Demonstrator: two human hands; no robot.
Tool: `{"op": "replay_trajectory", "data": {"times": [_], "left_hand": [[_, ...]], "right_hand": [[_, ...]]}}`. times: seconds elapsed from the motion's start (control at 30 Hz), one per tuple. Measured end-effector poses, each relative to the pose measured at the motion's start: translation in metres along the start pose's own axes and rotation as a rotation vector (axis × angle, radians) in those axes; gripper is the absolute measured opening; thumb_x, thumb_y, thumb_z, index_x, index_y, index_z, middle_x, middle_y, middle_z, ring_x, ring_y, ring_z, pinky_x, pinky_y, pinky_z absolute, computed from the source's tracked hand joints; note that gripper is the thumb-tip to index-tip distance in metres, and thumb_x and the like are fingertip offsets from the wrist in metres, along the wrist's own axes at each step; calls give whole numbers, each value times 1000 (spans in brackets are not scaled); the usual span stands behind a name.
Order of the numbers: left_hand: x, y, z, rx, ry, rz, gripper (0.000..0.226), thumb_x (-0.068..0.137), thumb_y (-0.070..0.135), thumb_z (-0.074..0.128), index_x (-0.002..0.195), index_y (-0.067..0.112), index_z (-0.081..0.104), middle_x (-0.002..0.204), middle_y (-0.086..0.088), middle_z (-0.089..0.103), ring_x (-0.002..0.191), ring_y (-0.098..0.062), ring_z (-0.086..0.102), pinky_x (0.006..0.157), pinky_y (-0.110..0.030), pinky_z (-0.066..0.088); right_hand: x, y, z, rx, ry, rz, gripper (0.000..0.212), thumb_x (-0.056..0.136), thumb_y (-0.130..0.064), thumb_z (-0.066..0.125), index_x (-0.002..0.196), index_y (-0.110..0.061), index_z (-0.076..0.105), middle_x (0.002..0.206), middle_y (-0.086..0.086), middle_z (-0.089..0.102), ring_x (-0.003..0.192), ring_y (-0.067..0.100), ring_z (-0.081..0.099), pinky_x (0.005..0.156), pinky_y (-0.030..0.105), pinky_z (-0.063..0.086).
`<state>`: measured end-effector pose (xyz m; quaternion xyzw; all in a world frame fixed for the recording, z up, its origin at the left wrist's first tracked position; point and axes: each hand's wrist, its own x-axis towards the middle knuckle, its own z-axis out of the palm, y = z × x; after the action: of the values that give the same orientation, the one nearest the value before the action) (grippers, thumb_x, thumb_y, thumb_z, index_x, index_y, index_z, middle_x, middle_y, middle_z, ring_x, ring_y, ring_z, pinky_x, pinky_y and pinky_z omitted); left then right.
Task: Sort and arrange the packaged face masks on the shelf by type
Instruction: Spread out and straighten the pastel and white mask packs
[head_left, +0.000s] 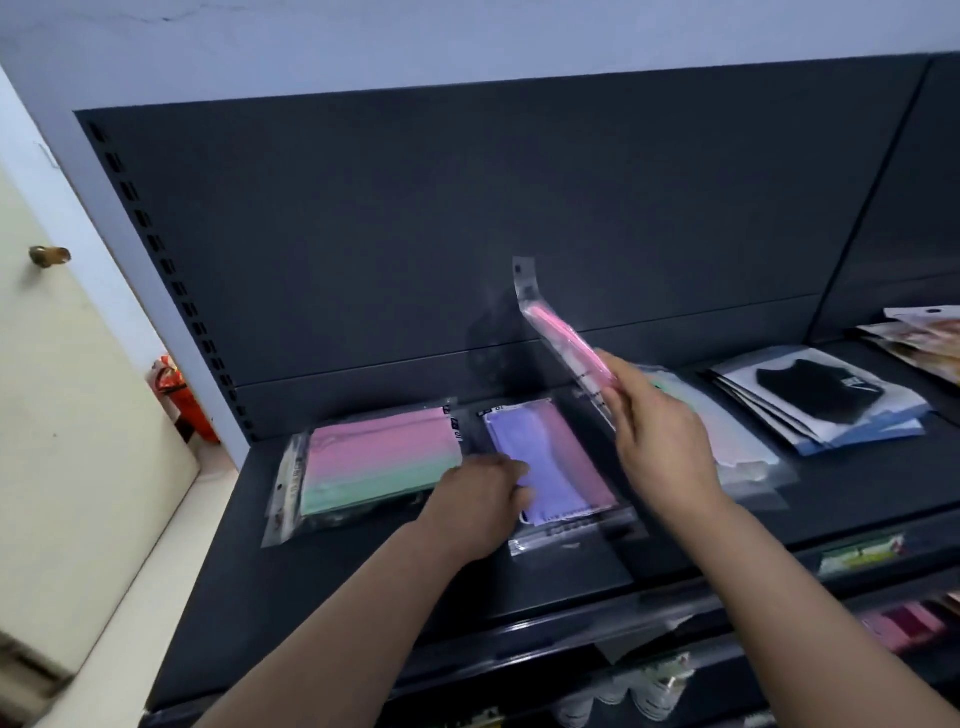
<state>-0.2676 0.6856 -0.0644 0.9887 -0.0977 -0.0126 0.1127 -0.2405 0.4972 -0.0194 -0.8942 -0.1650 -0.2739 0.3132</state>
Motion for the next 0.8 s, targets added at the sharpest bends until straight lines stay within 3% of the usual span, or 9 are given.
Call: {"op": "replay_trajectory", "data": {"times": [0.1,0.2,0.3,0.43,0.5,0.6,0.67,0.73,0.8], "left_hand": [[13,31,8,175,58,-29,49,98,45,37,144,28,37,145,-1,43,127,-28,37,101,-40,35],[23,52,15,238,27,-26,49,98,47,33,144,30,35,147,-4,39,130,-29,33,100,-41,34],[24,60,19,168,-48,-26,44,99,44,36,133,22,51,135,-8,50,126,-30,41,98,-39,40],[23,65,4,49,-41,-111,41,93,49,48,97,11,62,107,-12,58,99,-30,57,74,-31,41],[21,72,2,94,-5,-216,55,82,64,55,103,13,58,110,-9,59,100,-27,56,73,-31,38],[19,88,14,240,-2,-369,86,68,81,52,121,14,52,120,-9,54,111,-30,47,84,-37,41],[23,95,17,270,-21,-397,69,78,68,55,120,14,57,121,-9,56,113,-31,48,88,-37,43],[25,102,10,298,-95,-372,38,89,40,55,116,14,61,121,-8,61,115,-29,54,88,-33,45],[22,109,2,315,-135,-344,28,92,23,53,116,13,61,122,-8,62,115,-28,57,91,-32,46]], "right_hand": [[2,17,-13,10,31,7,40,97,-24,45,136,-32,46,93,10,70,83,37,62,66,39,46],[2,32,-20,-19,28,-2,39,97,-25,45,135,-31,47,90,9,71,79,37,63,65,40,48],[1,44,-19,-39,-43,-19,39,96,-24,46,135,-30,47,95,11,71,81,38,63,64,40,46],[-2,50,-14,-33,-113,-41,39,96,-27,45,135,-33,46,104,10,70,87,39,62,66,40,45],[-2,52,-12,-27,-117,-38,39,97,-28,44,135,-35,45,105,10,69,88,38,62,66,40,46],[-4,54,-14,-21,-105,-41,39,97,-28,43,135,-35,44,104,8,69,86,38,62,66,41,47],[-4,57,-15,-17,-106,-35,39,97,-27,44,135,-34,44,105,9,69,87,38,63,66,41,48],[-4,59,-17,-13,-107,-29,39,97,-26,45,135,-33,44,105,10,69,86,38,63,66,42,49],[-7,59,-17,-1,-114,-44,41,97,-24,46,137,-30,44,104,12,69,85,38,63,66,41,48]]}}
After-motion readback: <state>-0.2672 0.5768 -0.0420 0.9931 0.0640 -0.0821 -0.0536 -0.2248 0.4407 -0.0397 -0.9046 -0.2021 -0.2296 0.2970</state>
